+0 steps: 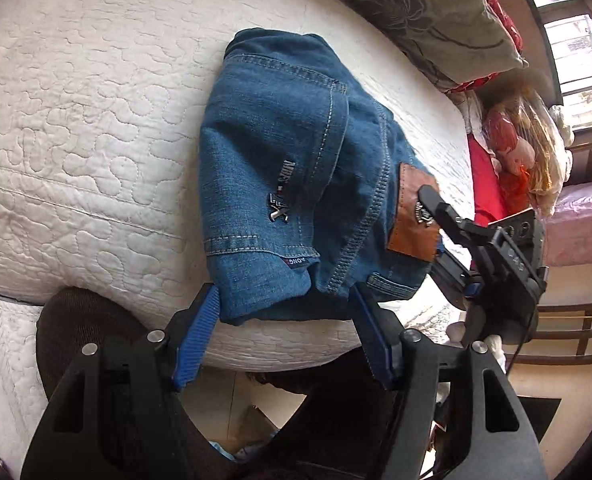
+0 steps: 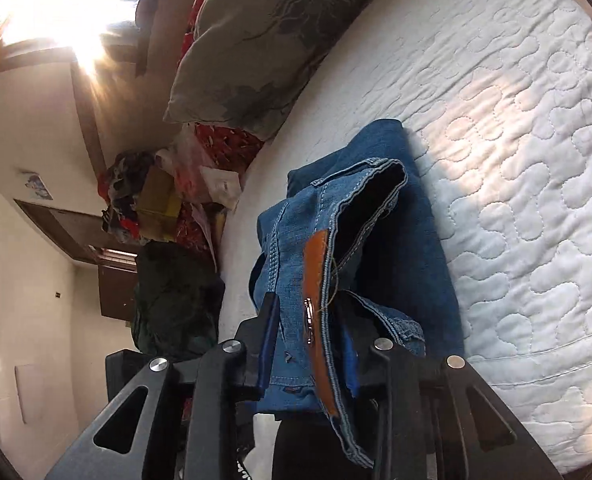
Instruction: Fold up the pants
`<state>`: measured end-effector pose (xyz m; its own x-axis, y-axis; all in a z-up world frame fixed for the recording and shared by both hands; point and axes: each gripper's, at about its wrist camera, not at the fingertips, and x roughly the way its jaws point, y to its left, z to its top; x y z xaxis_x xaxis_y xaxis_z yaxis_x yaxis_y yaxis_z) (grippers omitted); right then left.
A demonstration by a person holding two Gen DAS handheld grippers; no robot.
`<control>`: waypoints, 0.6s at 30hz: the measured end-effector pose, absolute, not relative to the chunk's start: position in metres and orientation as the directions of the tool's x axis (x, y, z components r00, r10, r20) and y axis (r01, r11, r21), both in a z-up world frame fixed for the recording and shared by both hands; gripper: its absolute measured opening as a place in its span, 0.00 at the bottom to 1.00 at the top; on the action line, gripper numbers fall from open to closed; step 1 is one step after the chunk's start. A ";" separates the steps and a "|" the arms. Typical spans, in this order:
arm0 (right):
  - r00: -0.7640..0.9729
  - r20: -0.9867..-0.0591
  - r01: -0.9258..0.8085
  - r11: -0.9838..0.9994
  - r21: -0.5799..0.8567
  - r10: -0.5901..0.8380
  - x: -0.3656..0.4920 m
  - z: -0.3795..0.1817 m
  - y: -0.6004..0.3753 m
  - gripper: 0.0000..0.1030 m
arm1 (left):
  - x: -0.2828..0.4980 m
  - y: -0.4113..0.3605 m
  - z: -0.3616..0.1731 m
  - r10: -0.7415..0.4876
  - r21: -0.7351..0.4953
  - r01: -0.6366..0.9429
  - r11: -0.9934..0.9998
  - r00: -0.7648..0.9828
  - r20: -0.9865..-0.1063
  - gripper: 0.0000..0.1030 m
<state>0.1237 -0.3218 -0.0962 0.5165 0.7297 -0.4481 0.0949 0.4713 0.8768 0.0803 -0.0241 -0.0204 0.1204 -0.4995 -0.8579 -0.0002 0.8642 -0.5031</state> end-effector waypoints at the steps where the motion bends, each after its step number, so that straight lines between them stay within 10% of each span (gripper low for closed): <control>1: 0.507 -0.452 0.092 0.476 0.875 0.734 0.125 -0.098 -0.323 0.30 | 0.073 -0.025 -0.015 -0.543 -0.548 -0.006 0.836 0.123 -0.830 0.64; 4: 0.473 -0.430 0.080 0.449 0.890 0.769 0.128 -0.100 -0.328 0.47 | 0.051 -0.046 -0.008 -0.646 -0.648 0.001 0.762 0.079 -0.759 0.64; 18: 0.436 -0.470 0.040 0.506 0.862 0.767 0.140 -0.099 -0.381 0.59 | 0.065 -0.137 -0.071 -0.526 -0.529 -0.090 0.844 0.052 -0.849 0.64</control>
<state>0.1400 -0.3809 -0.0989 0.4362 0.7672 -0.4703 0.0402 0.5055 0.8619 0.0651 -0.1370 -0.0707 0.0525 -0.5263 -0.8487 -0.0901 0.8439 -0.5289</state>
